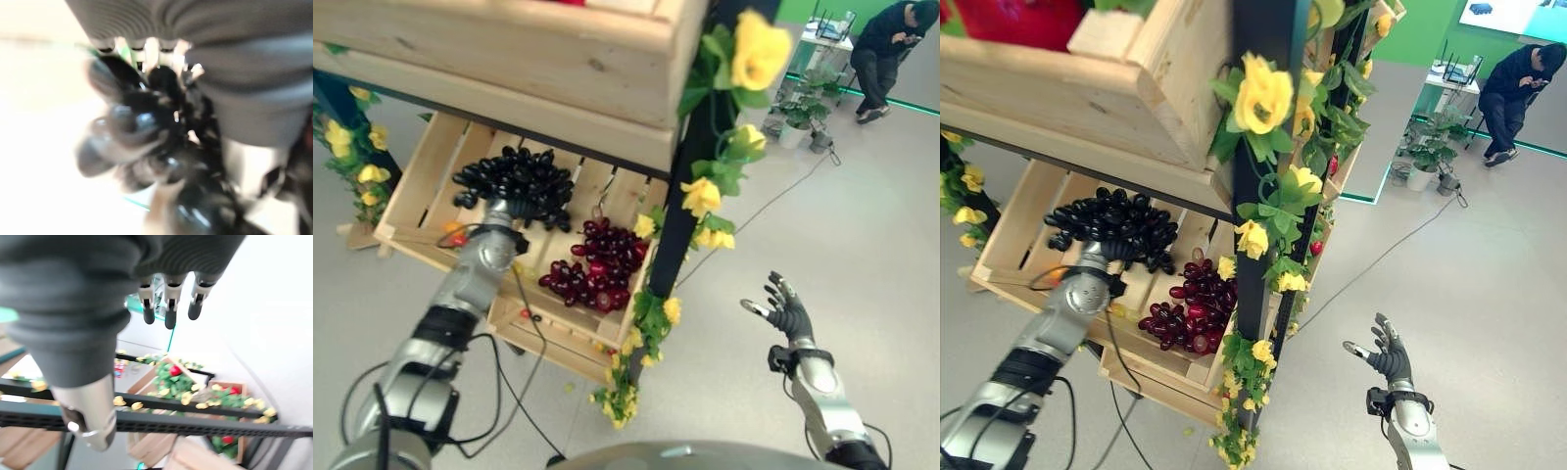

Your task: Pick up the fruits from the basket on one side to the basket on the other side

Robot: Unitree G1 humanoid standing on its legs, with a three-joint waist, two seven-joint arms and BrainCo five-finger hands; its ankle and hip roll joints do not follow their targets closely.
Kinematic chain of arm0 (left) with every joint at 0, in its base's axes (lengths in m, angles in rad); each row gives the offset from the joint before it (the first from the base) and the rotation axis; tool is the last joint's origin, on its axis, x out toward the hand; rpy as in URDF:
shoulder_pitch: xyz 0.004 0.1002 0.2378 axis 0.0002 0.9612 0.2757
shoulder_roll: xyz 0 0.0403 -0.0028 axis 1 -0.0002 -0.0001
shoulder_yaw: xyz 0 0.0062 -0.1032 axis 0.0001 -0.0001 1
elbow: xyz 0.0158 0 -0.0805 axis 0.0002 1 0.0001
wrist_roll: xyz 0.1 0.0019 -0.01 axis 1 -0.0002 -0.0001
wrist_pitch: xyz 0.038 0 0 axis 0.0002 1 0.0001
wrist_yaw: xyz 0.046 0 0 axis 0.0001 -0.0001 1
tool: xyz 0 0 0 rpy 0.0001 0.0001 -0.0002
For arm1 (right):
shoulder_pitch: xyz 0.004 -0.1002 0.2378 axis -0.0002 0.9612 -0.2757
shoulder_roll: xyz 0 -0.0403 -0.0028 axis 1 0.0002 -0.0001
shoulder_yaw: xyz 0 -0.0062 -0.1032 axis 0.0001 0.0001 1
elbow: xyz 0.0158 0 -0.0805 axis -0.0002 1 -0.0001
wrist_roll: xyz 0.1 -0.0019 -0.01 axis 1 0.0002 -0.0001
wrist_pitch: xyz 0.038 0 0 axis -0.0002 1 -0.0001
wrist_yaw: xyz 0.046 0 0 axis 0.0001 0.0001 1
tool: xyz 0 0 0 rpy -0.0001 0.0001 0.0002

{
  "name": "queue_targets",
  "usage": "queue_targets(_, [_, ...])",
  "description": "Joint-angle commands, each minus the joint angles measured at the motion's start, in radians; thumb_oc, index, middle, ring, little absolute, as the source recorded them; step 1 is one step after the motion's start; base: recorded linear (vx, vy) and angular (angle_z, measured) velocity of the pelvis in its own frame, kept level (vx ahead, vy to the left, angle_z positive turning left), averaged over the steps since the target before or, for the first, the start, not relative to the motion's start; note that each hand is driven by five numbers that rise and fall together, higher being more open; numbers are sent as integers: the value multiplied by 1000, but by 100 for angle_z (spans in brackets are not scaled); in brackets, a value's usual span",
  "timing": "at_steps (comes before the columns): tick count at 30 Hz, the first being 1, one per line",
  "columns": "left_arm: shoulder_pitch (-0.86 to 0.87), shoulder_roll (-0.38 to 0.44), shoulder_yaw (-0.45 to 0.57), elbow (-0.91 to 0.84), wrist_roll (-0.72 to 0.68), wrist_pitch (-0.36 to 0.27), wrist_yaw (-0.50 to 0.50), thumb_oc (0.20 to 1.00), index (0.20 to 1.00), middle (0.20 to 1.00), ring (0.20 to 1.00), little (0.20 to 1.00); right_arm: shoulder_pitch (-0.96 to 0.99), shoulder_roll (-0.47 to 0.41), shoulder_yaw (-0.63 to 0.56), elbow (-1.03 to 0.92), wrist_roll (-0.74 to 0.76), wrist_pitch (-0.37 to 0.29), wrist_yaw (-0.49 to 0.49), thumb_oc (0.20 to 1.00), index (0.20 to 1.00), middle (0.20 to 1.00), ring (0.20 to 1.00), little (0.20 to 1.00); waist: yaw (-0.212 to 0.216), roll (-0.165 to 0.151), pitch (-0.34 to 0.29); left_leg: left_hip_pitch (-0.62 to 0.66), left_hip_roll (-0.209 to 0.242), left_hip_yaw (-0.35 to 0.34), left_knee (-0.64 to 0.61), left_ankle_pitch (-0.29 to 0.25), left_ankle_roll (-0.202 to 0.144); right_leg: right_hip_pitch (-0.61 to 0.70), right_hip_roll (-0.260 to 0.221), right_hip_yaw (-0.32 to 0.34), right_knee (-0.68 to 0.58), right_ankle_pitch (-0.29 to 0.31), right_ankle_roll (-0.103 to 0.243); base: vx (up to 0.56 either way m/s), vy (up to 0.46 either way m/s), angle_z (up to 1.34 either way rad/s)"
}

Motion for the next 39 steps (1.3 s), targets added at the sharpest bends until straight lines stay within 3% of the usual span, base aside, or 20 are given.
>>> queue_targets(1, [-122,36,13,23,154,8,12,1000,1000,1000,1000,1000,-61,-32,-39,-64,-4,-38,1,1000,1000,1000,1000,1000,3,3,-1,-28,19,-47,106,-108,9,34,-57,-32,134,-167,76,-21,-14,11])
queue_targets(29, [-86,53,84,-89,151,-9,7,1000,1000,1000,1000,1000,-53,-37,-54,-52,-1,-33,10,1000,1000,1000,1000,1000,15,7,-4,-59,9,-84,109,-97,7,46,-62,-86,133,-169,75,-10,-1,7])
queue_targets(34, [-56,33,130,-141,62,-42,48,1000,1000,1000,1000,1000,-58,-36,-58,-51,1,-37,7,1000,1000,1000,1000,1000,21,9,1,-65,6,-87,108,-94,9,43,-65,-92,137,-168,74,0,0,0])
queue_targets(39, [84,0,247,-291,-16,-112,90,1000,1000,1000,1000,1000,-60,-26,-73,-53,4,-48,2,1000,1000,1000,1000,1000,36,12,7,-71,3,-92,104,-91,9,40,-66,-98,136,-166,72,0,0,0])
